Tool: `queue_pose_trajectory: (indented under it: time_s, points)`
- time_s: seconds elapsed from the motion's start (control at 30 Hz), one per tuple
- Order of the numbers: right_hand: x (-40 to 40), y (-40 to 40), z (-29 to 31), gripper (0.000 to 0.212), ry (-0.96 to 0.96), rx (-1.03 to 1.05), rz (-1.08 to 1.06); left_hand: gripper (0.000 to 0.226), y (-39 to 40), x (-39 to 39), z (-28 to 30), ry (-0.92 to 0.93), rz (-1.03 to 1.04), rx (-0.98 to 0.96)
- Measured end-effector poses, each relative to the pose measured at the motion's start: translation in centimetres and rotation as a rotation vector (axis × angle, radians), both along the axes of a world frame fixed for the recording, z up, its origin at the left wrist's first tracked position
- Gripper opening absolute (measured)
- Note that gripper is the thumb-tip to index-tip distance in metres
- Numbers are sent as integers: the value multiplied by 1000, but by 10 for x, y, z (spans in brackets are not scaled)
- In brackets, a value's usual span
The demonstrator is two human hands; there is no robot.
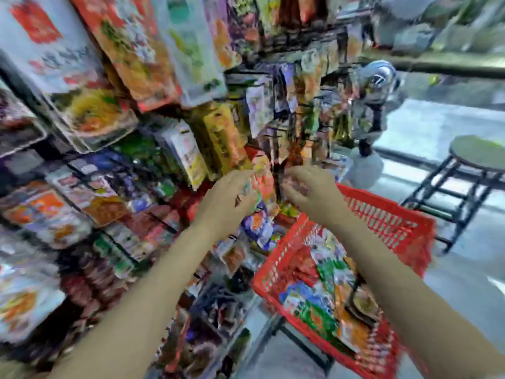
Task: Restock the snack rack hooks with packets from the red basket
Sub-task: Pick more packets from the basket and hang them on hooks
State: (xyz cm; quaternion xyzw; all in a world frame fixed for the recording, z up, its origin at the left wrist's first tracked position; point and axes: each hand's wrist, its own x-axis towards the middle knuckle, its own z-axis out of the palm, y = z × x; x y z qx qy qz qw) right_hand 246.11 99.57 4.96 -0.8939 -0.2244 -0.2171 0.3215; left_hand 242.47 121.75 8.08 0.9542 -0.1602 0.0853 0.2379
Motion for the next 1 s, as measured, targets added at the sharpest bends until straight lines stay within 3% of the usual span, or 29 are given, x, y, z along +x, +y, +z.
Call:
queue_pose_trajectory:
  time_s: [0.23, 0.43, 0.53, 0.7, 0.77, 0.87, 0.93, 1.0]
  points:
    - [-14, -81, -183, 53, 471, -46, -185, 66, -75, 17, -160, 280, -127, 15]
    - [-18, -80, -249, 39, 740, 5, -215, 69, -79, 7, -208, 384, -165, 191]
    - [-1, -77, -273, 60, 836, -38, -389, 70, -75, 10, -211, 409, -160, 230]
    - [9, -78, -309, 95, 1080, 64, -603, 66, -78, 25, -213, 358, -162, 211]
    - [7, -74, -319, 93, 1091, 81, -569, 67, -83, 32, -213, 359, -153, 205]
    - [1, -70, -317, 81, 989, 283, -538, 69, -91, 44, -214, 346, -144, 207]
    - [-4, -78, -312, 70, 845, 208, -687, 73, -96, 49, -215, 338, -170, 227]
    - [-12, -92, -310, 72, 791, 78, -900, 76, -98, 51, -217, 346, -209, 259]
